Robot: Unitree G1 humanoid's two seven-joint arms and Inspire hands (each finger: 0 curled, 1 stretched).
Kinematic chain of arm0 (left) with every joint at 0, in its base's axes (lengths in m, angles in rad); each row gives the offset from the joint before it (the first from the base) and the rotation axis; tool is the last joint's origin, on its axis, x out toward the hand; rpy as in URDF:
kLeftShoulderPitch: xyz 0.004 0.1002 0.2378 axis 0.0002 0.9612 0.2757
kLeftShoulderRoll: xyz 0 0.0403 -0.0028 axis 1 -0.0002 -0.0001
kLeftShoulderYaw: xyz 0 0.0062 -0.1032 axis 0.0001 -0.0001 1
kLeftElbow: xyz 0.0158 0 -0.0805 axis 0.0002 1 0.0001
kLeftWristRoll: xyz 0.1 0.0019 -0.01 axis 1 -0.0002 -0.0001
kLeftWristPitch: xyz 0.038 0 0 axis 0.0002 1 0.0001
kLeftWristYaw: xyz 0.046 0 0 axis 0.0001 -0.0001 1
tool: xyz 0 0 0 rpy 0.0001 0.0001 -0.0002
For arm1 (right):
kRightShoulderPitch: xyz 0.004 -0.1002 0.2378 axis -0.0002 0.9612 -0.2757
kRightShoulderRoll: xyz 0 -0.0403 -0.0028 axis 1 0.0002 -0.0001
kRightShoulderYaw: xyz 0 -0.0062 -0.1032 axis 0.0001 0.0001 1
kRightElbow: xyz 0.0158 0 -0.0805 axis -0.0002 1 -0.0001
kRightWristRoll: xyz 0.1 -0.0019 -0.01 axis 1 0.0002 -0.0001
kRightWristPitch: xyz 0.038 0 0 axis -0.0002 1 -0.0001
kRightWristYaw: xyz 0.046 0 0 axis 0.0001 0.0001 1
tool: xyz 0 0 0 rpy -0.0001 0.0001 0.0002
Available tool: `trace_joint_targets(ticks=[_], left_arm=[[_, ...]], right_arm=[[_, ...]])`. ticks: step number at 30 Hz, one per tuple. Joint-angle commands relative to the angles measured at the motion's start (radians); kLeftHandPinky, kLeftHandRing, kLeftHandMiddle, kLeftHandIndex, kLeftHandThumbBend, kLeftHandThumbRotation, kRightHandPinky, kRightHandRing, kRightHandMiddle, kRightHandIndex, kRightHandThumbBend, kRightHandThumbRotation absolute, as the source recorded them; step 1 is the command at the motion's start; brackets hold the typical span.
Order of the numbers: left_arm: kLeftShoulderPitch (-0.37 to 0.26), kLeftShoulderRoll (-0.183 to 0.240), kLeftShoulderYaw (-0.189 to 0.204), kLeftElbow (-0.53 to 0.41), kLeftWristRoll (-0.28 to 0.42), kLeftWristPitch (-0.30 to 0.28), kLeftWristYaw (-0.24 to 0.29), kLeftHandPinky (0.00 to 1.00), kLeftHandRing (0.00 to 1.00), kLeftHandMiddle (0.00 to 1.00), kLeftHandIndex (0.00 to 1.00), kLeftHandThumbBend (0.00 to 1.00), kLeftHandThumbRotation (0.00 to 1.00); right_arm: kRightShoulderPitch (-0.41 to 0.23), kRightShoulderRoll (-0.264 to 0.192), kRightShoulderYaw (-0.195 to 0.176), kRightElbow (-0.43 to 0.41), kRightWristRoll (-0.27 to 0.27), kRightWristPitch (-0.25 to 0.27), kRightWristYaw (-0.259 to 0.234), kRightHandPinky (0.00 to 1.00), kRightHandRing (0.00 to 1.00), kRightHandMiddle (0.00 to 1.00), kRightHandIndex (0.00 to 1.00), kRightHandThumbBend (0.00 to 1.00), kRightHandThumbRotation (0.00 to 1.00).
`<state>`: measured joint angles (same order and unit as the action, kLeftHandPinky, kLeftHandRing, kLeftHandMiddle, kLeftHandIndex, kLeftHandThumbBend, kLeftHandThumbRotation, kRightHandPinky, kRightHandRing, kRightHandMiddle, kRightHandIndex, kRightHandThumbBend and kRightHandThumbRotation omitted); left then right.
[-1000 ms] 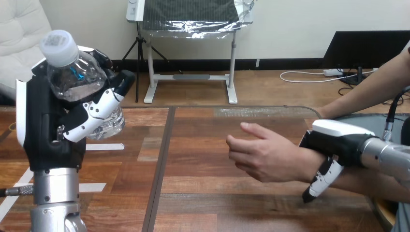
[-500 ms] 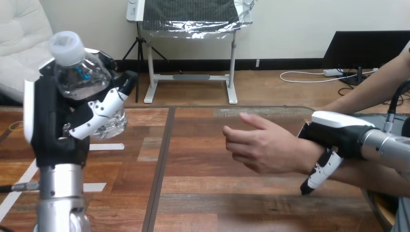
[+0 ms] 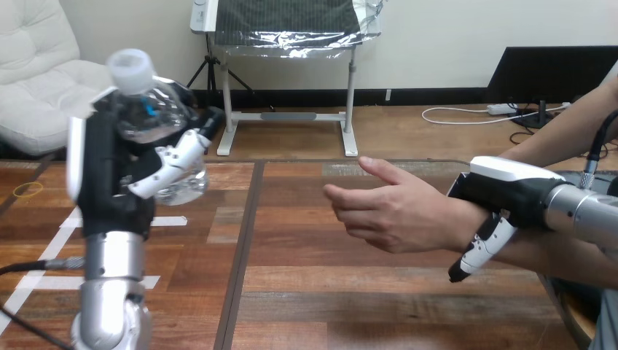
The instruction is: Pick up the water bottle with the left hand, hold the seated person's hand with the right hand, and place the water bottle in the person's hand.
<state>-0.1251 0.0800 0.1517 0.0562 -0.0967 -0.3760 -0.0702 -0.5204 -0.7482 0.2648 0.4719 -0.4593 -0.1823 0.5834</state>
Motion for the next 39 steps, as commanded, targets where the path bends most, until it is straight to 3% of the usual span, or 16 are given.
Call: trace_joint_targets(ticks=[1, 21, 39], left_arm=[[-0.121, -0.009, -0.028, 0.082, 0.014, -0.043, -0.007, 0.24, 0.29, 0.34, 0.39, 0.55, 0.00], [-0.271, -0.048, -0.061, 0.348, 0.060, -0.080, 0.021, 0.26, 0.30, 0.36, 0.40, 0.56, 0.00], [-0.410, -0.099, -0.048, 0.627, 0.003, -0.145, -0.022, 0.30, 0.34, 0.40, 0.43, 0.62, 0.00]], right_arm=[[-0.065, 0.006, -0.027, -0.012, 0.015, 0.010, -0.010, 0.20, 0.24, 0.30, 0.30, 0.91, 0.14], [-0.077, 0.026, -0.013, -0.035, 0.006, 0.053, -0.005, 0.22, 0.26, 0.32, 0.33, 0.91, 0.14], [-0.087, 0.038, -0.011, -0.076, 0.000, 0.080, -0.008, 0.26, 0.30, 0.36, 0.34, 0.92, 0.16]])
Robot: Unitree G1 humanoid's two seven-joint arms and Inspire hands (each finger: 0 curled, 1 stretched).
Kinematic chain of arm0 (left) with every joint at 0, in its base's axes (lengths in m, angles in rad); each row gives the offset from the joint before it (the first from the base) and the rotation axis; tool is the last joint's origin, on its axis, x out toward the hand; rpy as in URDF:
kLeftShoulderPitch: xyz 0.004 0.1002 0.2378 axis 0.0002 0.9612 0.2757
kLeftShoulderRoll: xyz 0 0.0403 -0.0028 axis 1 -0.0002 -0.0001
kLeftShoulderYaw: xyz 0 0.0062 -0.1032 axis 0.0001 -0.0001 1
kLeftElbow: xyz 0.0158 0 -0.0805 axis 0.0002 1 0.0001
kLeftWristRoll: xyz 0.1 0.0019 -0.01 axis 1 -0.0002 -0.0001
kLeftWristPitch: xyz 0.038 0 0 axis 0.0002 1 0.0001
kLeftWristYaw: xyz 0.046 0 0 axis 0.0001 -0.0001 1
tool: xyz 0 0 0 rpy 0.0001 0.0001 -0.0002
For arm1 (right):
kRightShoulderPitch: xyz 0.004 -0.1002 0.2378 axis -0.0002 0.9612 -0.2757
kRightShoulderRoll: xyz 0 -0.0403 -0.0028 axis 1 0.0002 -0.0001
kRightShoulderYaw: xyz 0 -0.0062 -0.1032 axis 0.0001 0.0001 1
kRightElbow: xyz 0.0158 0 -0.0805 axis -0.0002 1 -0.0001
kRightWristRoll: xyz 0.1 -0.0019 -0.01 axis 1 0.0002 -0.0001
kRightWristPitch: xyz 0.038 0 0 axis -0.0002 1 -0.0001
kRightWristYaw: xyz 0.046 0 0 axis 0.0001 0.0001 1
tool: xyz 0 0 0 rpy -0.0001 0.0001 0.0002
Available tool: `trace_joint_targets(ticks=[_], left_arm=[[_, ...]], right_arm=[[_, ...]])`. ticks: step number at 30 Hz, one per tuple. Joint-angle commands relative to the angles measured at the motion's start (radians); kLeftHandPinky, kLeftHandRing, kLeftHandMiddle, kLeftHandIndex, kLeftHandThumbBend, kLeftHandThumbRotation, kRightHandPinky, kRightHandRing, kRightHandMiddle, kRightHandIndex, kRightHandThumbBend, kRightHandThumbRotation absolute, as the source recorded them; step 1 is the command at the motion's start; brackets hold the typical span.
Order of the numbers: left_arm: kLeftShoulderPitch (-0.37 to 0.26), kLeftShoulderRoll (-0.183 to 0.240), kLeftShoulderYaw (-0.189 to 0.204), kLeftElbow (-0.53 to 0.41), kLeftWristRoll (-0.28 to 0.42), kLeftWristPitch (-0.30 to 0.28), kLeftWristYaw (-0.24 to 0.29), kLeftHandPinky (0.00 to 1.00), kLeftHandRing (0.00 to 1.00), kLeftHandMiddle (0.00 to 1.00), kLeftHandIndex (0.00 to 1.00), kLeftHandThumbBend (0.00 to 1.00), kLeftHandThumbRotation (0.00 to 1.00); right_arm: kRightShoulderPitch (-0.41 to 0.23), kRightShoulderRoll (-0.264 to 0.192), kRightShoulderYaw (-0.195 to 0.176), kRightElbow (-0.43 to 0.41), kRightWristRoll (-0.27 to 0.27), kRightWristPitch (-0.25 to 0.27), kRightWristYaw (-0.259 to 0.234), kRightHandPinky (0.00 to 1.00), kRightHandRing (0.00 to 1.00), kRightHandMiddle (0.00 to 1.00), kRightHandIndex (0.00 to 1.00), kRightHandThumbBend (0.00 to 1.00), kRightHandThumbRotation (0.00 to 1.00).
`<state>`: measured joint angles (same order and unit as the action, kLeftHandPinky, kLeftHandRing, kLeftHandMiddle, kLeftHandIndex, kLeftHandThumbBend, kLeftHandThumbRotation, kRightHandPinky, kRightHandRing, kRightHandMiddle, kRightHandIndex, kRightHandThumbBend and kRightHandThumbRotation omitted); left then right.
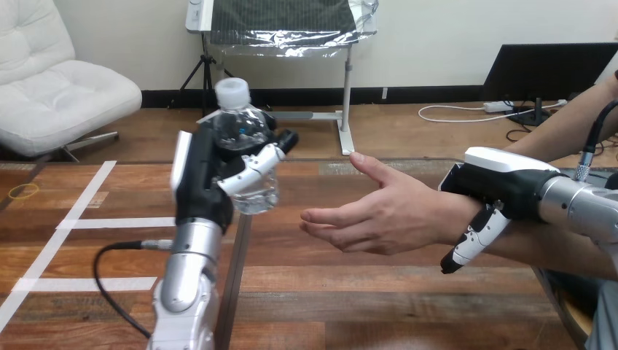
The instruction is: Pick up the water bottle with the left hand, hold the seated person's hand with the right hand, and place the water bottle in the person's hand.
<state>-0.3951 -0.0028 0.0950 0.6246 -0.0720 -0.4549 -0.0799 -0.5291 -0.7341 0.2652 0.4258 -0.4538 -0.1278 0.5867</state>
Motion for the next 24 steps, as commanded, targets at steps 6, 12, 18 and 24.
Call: trace_joint_targets(ticks=[6, 12, 18, 24], left_arm=[[-0.172, -0.036, 0.014, 0.115, -0.033, -0.086, -0.018, 0.31, 0.34, 0.40, 0.44, 0.63, 0.00], [-0.198, -0.061, 0.016, 0.158, -0.052, -0.096, -0.030, 0.31, 0.35, 0.40, 0.44, 0.63, 0.00], [-0.216, -0.082, 0.011, 0.190, -0.053, -0.111, -0.021, 0.31, 0.35, 0.40, 0.44, 0.65, 0.00], [-0.227, -0.102, 0.003, 0.212, -0.047, -0.125, -0.020, 0.31, 0.35, 0.40, 0.44, 0.65, 0.00]], right_arm=[[-0.083, 0.028, -0.009, -0.044, -0.008, 0.043, -0.002, 0.25, 0.29, 0.34, 0.34, 0.93, 0.18], [-0.089, 0.034, -0.005, -0.055, -0.013, 0.055, 0.002, 0.25, 0.29, 0.35, 0.34, 0.93, 0.19], [-0.095, 0.043, -0.005, -0.055, -0.019, 0.052, 0.003, 0.26, 0.29, 0.35, 0.33, 0.92, 0.19], [-0.102, 0.052, -0.004, -0.054, -0.021, 0.051, 0.004, 0.25, 0.29, 0.34, 0.32, 0.92, 0.19]])
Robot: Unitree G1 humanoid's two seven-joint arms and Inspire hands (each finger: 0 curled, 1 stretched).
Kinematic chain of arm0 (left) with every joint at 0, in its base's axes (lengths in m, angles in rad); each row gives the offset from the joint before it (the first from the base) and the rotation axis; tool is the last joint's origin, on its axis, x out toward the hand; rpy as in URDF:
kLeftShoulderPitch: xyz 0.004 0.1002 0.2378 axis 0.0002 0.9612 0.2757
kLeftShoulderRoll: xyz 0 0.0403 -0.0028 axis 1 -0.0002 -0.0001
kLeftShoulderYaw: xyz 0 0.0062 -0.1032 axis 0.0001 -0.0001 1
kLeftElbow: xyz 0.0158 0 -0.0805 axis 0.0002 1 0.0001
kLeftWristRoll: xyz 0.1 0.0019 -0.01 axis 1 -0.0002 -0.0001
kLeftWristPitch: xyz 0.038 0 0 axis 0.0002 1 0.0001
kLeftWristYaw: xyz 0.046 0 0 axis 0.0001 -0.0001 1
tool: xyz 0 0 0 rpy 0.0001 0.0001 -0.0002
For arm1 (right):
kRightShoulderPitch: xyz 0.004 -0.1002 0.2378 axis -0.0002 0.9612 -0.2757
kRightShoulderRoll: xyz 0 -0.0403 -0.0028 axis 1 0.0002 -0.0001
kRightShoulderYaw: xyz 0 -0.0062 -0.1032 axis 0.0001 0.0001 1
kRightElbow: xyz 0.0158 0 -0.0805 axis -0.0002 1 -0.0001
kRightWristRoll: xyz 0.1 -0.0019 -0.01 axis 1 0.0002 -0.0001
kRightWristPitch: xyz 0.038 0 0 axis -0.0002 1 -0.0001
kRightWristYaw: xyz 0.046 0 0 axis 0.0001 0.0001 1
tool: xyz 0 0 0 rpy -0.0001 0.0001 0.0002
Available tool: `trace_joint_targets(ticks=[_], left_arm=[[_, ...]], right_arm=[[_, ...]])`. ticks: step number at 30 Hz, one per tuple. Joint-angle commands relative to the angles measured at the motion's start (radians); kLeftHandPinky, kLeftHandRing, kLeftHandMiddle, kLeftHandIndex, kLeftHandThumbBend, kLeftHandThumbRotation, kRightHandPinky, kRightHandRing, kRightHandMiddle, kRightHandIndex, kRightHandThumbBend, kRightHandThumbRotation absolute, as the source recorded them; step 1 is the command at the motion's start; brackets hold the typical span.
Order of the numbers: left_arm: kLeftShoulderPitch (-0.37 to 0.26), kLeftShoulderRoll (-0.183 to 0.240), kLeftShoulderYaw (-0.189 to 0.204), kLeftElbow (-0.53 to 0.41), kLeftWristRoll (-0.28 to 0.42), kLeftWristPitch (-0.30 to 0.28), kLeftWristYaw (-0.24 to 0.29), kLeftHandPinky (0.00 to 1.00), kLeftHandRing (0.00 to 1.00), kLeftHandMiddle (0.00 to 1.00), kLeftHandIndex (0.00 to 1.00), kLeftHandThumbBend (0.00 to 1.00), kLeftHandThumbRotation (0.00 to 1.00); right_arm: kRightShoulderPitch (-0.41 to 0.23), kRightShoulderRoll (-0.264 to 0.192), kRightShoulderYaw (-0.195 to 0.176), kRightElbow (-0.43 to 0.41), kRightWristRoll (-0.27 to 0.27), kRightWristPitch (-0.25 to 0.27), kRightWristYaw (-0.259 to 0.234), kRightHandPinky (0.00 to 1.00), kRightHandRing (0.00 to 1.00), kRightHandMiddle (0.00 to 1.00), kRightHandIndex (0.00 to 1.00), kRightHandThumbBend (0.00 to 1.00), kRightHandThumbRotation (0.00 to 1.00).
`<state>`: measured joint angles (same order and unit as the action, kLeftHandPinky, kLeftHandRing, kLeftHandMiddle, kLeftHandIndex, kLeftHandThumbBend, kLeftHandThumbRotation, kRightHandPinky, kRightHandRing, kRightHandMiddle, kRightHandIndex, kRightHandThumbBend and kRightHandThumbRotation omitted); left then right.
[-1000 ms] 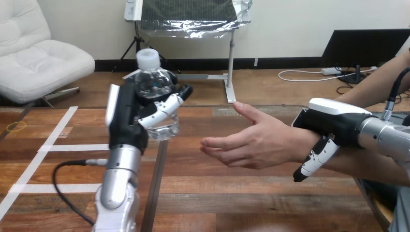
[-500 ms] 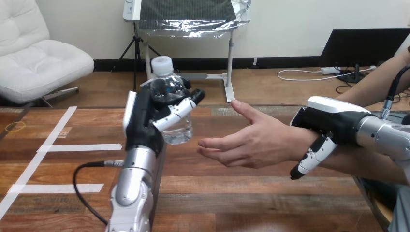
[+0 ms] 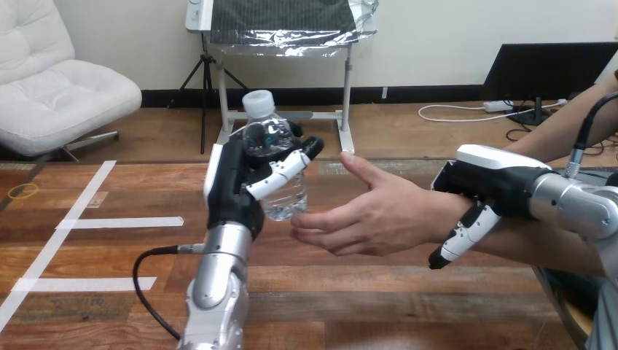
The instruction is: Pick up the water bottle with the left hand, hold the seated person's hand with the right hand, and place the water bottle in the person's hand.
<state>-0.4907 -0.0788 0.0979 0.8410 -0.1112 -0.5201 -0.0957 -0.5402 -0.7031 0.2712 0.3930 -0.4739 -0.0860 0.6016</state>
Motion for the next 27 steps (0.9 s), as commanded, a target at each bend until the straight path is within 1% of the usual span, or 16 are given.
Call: trace_joint_targets(ticks=[1, 9, 18, 25, 27], left_arm=[[-0.132, -0.033, -0.001, -0.005, -0.013, -0.057, -0.009, 0.31, 0.35, 0.40, 0.44, 0.65, 0.00], [-0.138, -0.058, -0.004, 0.008, -0.016, -0.060, -0.021, 0.32, 0.35, 0.40, 0.45, 0.63, 0.00], [-0.146, -0.084, -0.010, 0.030, -0.009, -0.078, -0.025, 0.32, 0.36, 0.41, 0.45, 0.63, 0.00], [-0.156, -0.099, -0.014, 0.042, -0.006, -0.087, -0.030, 0.32, 0.36, 0.41, 0.45, 0.63, 0.00], [-0.158, -0.102, -0.015, 0.045, -0.006, -0.089, -0.032, 0.32, 0.36, 0.40, 0.45, 0.63, 0.00]], right_arm=[[-0.093, 0.023, -0.010, -0.022, 0.000, 0.010, -0.010, 0.25, 0.29, 0.34, 0.32, 0.92, 0.19], [-0.104, 0.031, -0.004, -0.019, -0.003, 0.009, -0.011, 0.25, 0.30, 0.36, 0.32, 0.91, 0.19], [-0.123, 0.046, 0.002, -0.018, -0.016, 0.016, -0.007, 0.25, 0.30, 0.36, 0.33, 0.91, 0.18], [-0.137, 0.060, 0.006, -0.018, -0.018, 0.035, 0.001, 0.26, 0.31, 0.37, 0.34, 0.91, 0.17], [-0.140, 0.063, 0.007, -0.018, -0.018, 0.040, 0.004, 0.27, 0.32, 0.39, 0.36, 0.91, 0.17]])
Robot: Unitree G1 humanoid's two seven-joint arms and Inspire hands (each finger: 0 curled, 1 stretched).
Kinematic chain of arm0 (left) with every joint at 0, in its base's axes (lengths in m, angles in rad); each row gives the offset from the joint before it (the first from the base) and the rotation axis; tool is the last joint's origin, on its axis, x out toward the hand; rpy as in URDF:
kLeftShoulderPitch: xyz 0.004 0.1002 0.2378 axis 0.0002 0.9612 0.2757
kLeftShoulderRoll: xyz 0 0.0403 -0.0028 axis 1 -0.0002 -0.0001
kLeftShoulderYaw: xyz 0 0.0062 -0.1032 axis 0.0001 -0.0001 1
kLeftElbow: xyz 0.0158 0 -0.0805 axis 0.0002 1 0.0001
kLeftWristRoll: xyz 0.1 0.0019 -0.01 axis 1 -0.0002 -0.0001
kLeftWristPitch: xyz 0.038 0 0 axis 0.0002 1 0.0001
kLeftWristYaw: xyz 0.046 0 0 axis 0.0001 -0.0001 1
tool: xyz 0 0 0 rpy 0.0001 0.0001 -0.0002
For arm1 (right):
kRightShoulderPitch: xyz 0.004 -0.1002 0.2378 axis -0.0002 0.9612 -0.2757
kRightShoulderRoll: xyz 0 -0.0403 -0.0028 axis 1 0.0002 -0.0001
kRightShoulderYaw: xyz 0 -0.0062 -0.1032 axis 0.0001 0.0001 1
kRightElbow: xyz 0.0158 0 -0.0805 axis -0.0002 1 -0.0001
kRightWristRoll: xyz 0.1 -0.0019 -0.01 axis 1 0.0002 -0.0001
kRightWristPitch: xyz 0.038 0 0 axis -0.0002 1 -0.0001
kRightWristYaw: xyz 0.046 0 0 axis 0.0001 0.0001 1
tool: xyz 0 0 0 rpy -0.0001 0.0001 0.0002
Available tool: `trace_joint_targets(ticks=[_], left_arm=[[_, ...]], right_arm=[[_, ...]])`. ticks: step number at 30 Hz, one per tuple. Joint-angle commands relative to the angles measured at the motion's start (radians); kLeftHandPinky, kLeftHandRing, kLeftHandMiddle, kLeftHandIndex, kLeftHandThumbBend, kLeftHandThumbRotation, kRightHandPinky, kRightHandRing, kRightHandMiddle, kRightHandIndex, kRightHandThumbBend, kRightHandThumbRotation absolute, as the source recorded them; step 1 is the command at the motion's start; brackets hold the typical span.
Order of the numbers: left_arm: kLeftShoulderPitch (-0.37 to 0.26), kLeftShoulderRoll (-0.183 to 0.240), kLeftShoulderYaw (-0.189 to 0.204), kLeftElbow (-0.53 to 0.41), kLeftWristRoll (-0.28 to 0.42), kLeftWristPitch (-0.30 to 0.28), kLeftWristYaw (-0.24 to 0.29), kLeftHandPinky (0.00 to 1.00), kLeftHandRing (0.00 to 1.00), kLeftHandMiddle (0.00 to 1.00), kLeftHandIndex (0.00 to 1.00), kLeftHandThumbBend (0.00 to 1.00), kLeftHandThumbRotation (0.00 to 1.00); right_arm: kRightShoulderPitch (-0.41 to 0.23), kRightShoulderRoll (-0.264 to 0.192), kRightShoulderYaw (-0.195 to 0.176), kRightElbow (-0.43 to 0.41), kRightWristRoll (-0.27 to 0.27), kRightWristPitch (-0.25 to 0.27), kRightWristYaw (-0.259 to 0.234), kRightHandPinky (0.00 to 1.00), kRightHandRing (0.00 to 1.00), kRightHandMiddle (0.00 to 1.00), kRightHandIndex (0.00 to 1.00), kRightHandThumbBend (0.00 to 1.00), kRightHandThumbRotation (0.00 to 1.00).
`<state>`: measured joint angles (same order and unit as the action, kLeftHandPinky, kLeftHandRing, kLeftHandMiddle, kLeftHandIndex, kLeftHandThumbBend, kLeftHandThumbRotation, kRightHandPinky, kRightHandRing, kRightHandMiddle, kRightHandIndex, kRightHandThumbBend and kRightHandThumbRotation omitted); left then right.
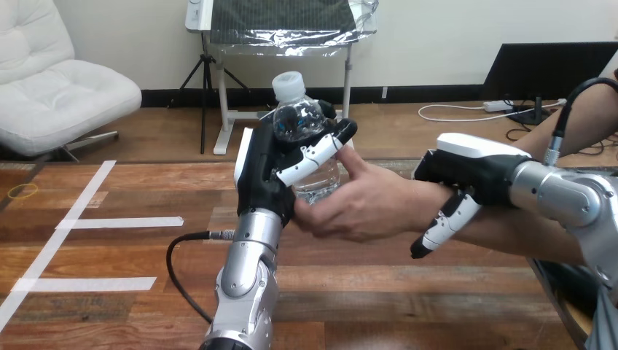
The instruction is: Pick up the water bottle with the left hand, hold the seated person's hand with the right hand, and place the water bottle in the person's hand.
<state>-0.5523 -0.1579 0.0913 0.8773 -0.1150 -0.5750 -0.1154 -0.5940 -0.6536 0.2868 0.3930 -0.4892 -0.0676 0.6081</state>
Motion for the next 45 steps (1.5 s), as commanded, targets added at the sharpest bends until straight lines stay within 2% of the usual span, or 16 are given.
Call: trace_joint_targets(ticks=[1, 10, 18, 34, 45], left_arm=[[-0.099, -0.024, -0.010, 0.010, 0.000, -0.036, -0.012, 0.32, 0.36, 0.40, 0.45, 0.63, 0.00], [-0.104, -0.032, -0.018, 0.015, 0.010, -0.046, -0.016, 0.33, 0.36, 0.41, 0.45, 0.64, 0.00], [-0.104, -0.039, -0.019, 0.018, -0.001, -0.038, -0.029, 0.32, 0.36, 0.41, 0.45, 0.65, 0.00], [-0.091, -0.046, -0.030, 0.022, 0.010, -0.026, -0.032, 0.33, 0.37, 0.42, 0.44, 0.66, 0.00], [-0.080, -0.044, -0.041, 0.020, 0.016, -0.032, -0.031, 0.33, 0.37, 0.42, 0.44, 0.66, 0.00]], right_arm=[[-0.089, 0.016, -0.008, -0.018, -0.003, 0.025, -0.002, 0.27, 0.32, 0.39, 0.36, 0.91, 0.17], [-0.102, 0.031, -0.011, -0.017, 0.009, 0.036, 0.009, 0.28, 0.35, 0.41, 0.39, 0.91, 0.17], [-0.107, 0.038, -0.016, -0.020, 0.017, 0.026, 0.004, 0.27, 0.32, 0.38, 0.37, 0.92, 0.17], [-0.118, 0.041, -0.018, -0.033, 0.015, 0.040, 0.013, 0.23, 0.29, 0.35, 0.35, 0.91, 0.16], [-0.109, 0.035, -0.024, -0.030, 0.018, 0.035, 0.012, 0.27, 0.33, 0.38, 0.36, 0.91, 0.16]])
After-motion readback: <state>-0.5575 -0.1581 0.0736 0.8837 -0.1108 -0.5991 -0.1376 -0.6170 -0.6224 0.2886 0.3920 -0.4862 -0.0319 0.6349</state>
